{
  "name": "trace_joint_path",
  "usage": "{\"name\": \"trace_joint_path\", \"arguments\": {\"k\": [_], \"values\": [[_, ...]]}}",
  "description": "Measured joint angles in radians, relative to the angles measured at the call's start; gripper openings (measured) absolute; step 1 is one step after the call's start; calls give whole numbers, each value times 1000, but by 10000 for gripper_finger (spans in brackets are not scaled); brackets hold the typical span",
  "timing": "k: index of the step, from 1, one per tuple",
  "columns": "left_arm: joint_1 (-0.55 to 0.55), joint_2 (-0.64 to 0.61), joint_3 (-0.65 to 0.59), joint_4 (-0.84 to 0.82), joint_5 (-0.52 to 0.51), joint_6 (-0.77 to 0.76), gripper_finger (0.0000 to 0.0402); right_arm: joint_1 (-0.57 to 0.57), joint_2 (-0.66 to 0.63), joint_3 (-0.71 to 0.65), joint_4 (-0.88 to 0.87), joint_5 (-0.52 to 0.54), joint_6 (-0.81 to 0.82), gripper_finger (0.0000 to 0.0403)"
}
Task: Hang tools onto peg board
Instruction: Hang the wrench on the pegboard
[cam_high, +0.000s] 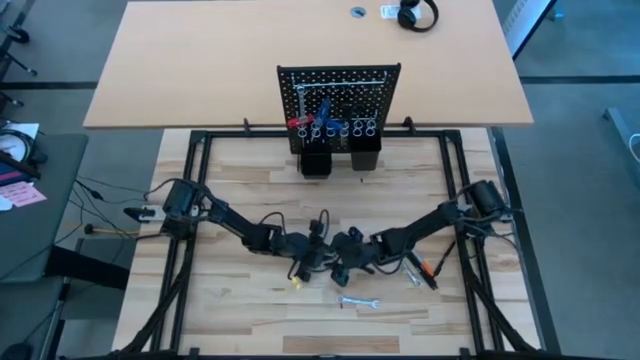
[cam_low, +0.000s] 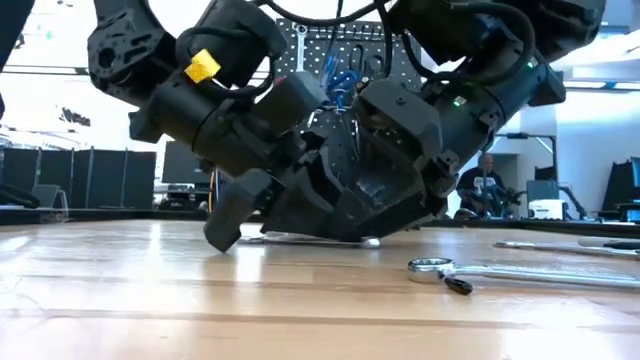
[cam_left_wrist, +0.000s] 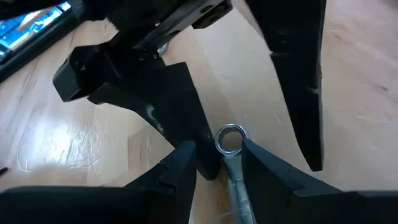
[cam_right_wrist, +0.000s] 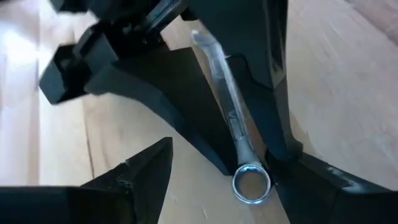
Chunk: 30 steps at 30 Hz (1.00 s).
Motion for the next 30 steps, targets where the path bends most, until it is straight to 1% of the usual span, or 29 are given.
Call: {"name": "trace_joint_path", "arguments": {"k": [2,5,13,20,25,30], "values": [[-1,9,33,-46,-11,-1,121,-4,0,-12,22,-19,25,269],[-1,10,51,-88,-29,-2,121,-7,-1,-27,47,-28,48,269],[-6,9,51,-86,-57,-16,121,-7,-8,-32,79,-45,50,270],[-41,-29,50,-105,-161,-24,121,-14,-43,-32,83,-86,46,270],[-65,-63,48,-112,-230,-3,121,-14,-57,-27,103,-84,40,270],[-92,-82,47,-118,-322,56,121,-14,-62,-26,113,-72,37,270]]}}
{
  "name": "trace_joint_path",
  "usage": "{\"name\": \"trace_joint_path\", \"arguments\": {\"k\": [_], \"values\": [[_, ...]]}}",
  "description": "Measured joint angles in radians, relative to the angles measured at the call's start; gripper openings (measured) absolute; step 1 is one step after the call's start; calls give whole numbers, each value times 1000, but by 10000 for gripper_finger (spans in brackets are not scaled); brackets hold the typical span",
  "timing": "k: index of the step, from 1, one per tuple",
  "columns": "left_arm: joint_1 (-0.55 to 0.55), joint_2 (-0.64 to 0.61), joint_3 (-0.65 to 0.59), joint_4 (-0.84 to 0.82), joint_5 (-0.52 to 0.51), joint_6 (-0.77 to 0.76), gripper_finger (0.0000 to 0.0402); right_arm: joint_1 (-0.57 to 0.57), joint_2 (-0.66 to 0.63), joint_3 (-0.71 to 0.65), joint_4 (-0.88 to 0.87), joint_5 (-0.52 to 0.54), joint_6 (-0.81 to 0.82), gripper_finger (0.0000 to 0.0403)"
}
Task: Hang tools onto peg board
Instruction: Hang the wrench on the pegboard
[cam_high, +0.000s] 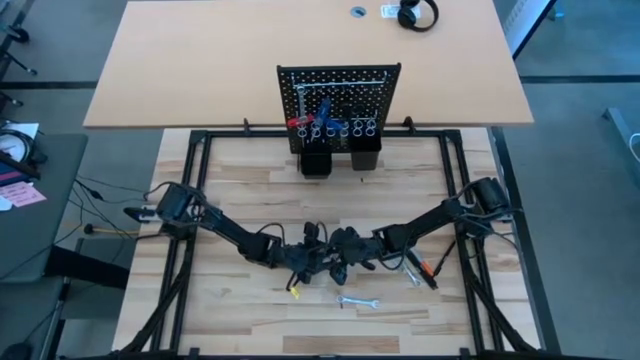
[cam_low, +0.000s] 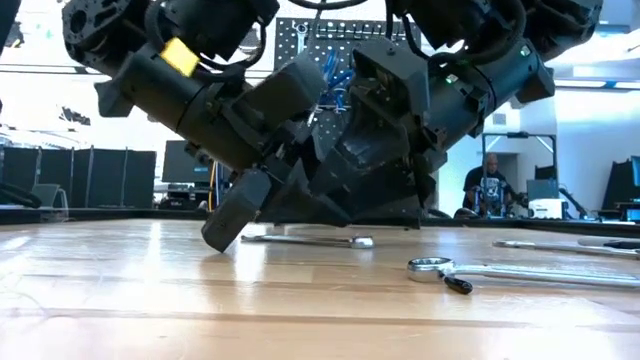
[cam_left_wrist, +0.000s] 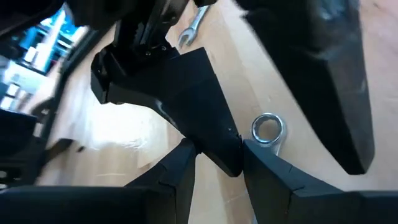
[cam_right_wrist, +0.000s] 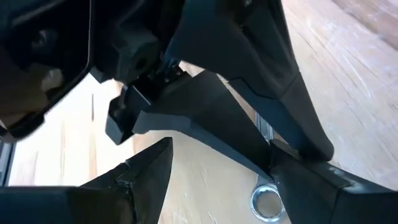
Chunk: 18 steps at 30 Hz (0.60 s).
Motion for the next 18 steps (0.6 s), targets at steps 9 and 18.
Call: {"name": "trace_joint_path", "arguments": {"k": [9,18], "values": [[-11,-102,-1,-155,130,-106,121,3,-5,4,-32,-15,13,269],[79,-45,3,-209,302,-229,121,2,-3,4,-156,-28,113,269]]}}
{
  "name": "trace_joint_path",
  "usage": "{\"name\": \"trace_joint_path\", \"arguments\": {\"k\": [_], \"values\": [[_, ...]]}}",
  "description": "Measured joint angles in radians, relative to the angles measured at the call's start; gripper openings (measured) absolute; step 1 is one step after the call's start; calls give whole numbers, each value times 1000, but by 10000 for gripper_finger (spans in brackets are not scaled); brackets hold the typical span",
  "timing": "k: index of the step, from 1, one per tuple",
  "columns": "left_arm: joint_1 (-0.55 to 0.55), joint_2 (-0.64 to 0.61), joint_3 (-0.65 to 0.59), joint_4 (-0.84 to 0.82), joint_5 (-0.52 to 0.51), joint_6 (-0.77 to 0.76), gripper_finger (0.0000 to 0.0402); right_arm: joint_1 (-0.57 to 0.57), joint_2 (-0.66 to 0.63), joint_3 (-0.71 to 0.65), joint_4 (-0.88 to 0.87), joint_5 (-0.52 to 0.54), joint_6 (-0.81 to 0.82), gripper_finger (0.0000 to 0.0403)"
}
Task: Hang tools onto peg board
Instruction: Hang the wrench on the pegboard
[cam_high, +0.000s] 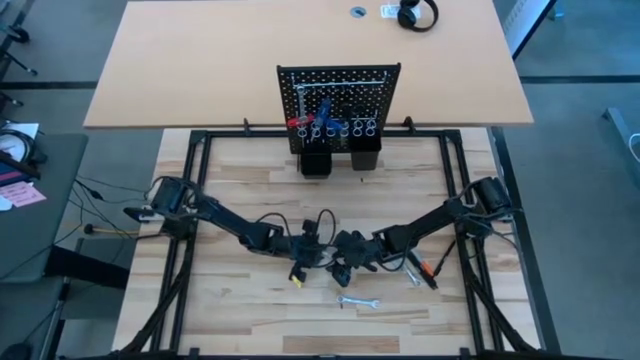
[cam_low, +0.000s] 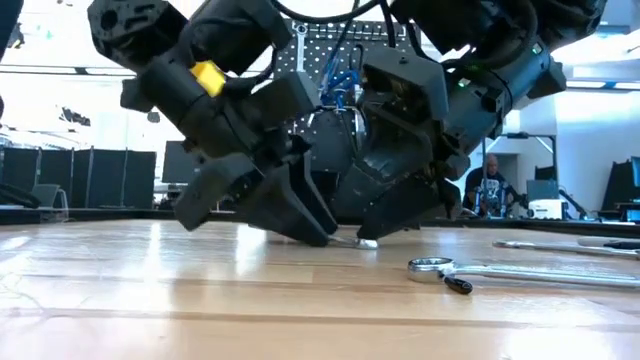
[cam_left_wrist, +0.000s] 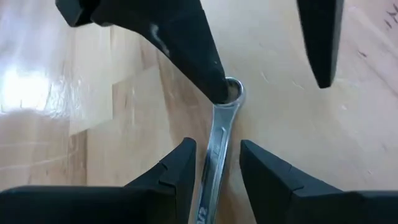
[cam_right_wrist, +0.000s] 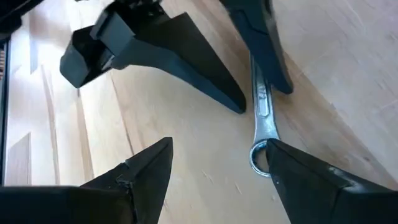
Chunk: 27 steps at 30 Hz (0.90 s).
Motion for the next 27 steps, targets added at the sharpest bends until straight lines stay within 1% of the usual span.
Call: {"name": "trace_joint_path", "arguments": {"k": [7,13,17,20,23,27], "values": [[28,79,3,122,-5,4,121,1,4,-4,59,-21,-29,269],[50,118,31,104,-1,3,121,10,5,-4,67,-21,-46,269],[64,118,36,93,43,-2,120,9,5,-4,70,-21,-50,269],[69,118,35,93,72,7,105,9,5,-5,87,-21,-71,269],[69,118,35,93,75,5,83,9,3,-5,79,-19,-88,269],[63,93,34,74,72,-6,63,30,-46,2,25,0,-200,269]]}}
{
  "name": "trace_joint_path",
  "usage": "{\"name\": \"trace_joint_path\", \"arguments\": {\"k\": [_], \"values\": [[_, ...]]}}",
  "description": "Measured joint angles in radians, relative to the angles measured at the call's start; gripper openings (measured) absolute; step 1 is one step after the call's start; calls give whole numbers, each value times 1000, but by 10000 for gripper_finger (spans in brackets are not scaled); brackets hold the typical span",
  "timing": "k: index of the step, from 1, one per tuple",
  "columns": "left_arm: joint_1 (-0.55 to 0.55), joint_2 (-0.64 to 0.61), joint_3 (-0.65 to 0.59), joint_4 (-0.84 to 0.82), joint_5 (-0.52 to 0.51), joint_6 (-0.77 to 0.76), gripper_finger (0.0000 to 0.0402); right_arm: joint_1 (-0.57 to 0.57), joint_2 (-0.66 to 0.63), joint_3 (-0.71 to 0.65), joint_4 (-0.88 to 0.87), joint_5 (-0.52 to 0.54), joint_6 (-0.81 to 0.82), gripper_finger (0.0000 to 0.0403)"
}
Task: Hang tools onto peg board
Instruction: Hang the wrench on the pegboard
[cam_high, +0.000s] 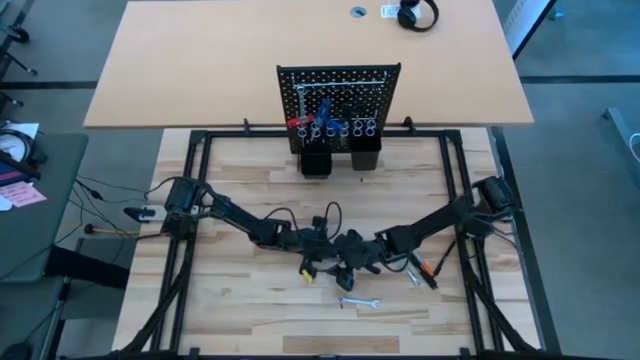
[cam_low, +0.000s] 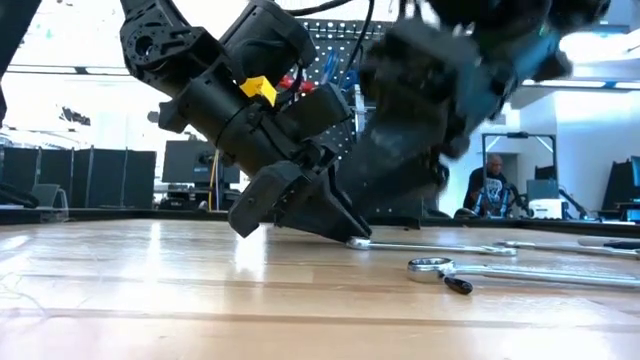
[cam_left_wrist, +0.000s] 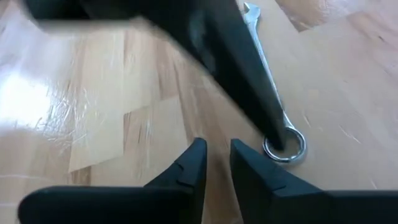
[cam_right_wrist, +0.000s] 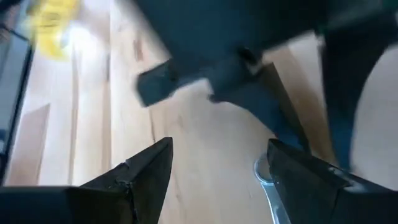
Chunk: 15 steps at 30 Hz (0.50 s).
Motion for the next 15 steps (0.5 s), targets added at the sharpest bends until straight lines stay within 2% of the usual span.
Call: {"name": "trace_joint_path", "arguments": {"k": [2,4,7,8,12,15], "values": [[-10,-27,-1,-36,-27,0,57,39,-24,11,-55,80,-61,269],[-20,-57,-6,-63,-59,-3,54,87,-40,16,-141,204,-92,269],[-36,-98,-19,-92,-106,1,52,154,-51,18,-254,409,-93,269],[-40,-104,-25,-92,-115,1,51,170,-51,20,-287,448,-85,269],[-45,-116,-38,-95,-139,0,51,182,-18,16,-391,417,-6,260],[-45,-118,-39,-110,-142,-6,51,175,26,18,-399,395,10,232]]}}
